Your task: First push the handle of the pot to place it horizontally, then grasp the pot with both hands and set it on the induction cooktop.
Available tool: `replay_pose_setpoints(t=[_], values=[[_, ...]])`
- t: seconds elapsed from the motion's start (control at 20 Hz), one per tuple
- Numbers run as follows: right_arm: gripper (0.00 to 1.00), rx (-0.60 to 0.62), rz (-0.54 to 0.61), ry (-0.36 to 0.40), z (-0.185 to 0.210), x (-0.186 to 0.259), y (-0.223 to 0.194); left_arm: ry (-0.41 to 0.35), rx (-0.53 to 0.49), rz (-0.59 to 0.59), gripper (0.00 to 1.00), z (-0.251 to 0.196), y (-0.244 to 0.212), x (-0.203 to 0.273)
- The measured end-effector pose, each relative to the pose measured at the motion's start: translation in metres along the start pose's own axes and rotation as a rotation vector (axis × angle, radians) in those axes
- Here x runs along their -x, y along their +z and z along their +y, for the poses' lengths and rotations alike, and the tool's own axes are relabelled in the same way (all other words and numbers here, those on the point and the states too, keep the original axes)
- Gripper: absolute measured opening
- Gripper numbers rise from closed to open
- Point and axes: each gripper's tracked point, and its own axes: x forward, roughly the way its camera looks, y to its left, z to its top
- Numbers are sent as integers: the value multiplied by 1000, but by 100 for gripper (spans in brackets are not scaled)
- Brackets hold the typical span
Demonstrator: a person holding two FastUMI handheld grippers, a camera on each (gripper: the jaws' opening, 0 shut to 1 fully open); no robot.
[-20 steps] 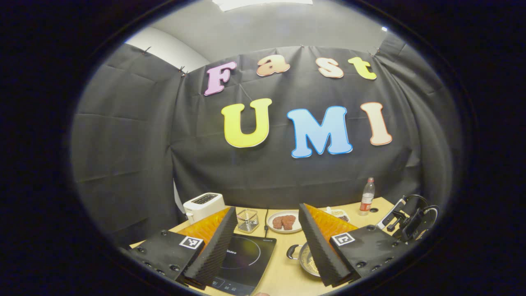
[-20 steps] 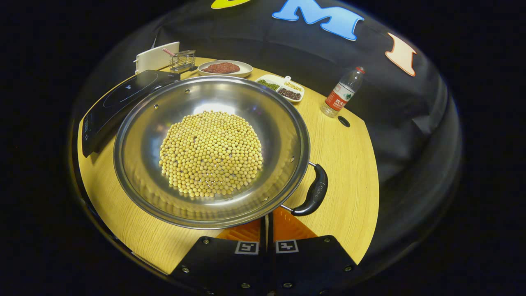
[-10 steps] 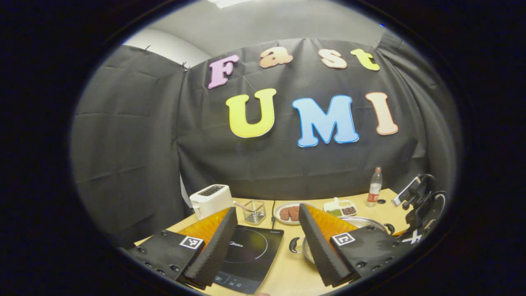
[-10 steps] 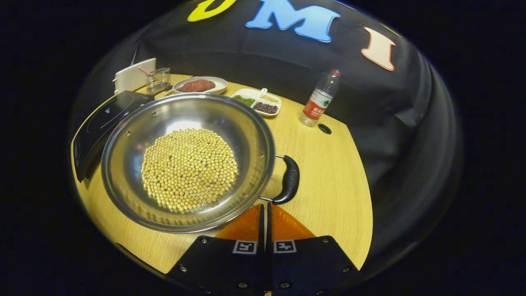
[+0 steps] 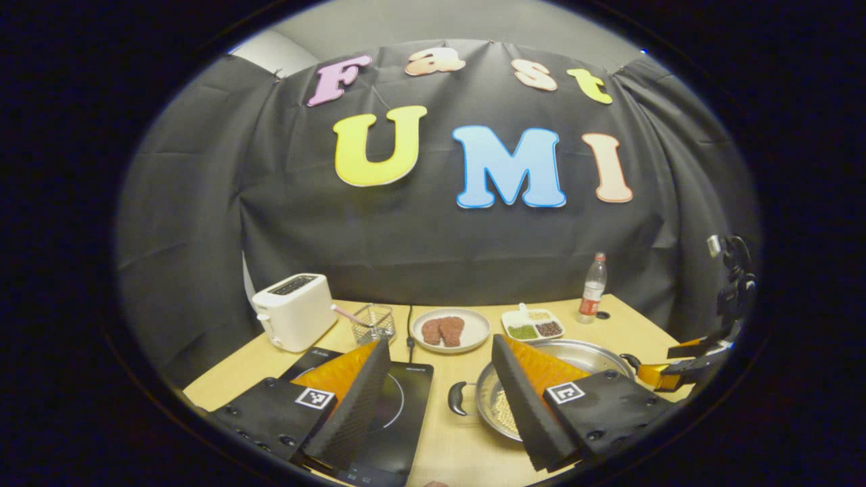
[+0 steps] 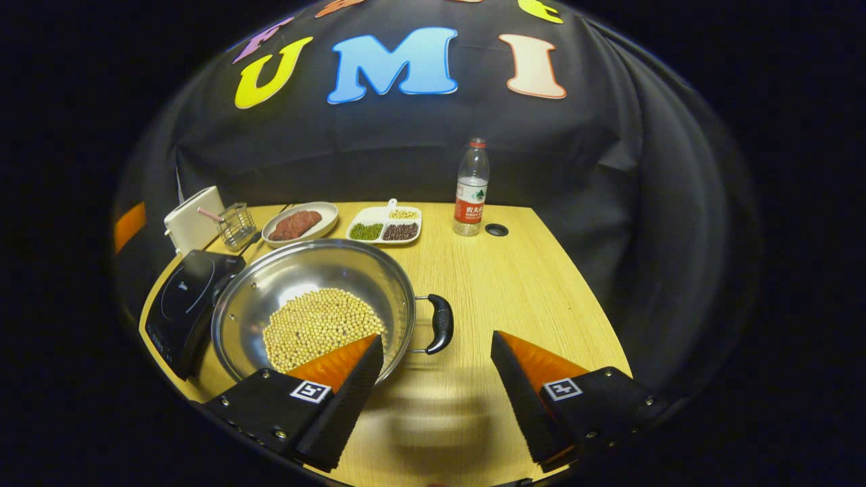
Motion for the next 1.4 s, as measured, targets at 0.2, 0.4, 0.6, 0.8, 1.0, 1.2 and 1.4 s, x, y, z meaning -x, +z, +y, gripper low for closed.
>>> replay_pose_setpoints(t=[0.2,0.4,0.6,0.8,1.0,1.2,1.4], values=[[98,-50,8,-9,3,-4,3,-68,12,57,100,-10,-27,-35],[98,-62,15,-8,7,-17,4,-114,-1,154,98,-22,-68,-69],[94,-60,23,-6,9,-33,4,-128,6,237,98,-29,-100,-96],[98,-44,39,-27,7,-49,0,-135,-9,320,99,-34,-133,-111],[98,-46,35,-34,7,-63,1,-131,-6,369,98,-36,-152,-117],[97,-62,57,-36,9,-76,-1,-123,-17,399,98,-38,-166,-120],[94,-47,94,-44,8,-85,-11,-114,-17,419,97,-37,-172,-122]])
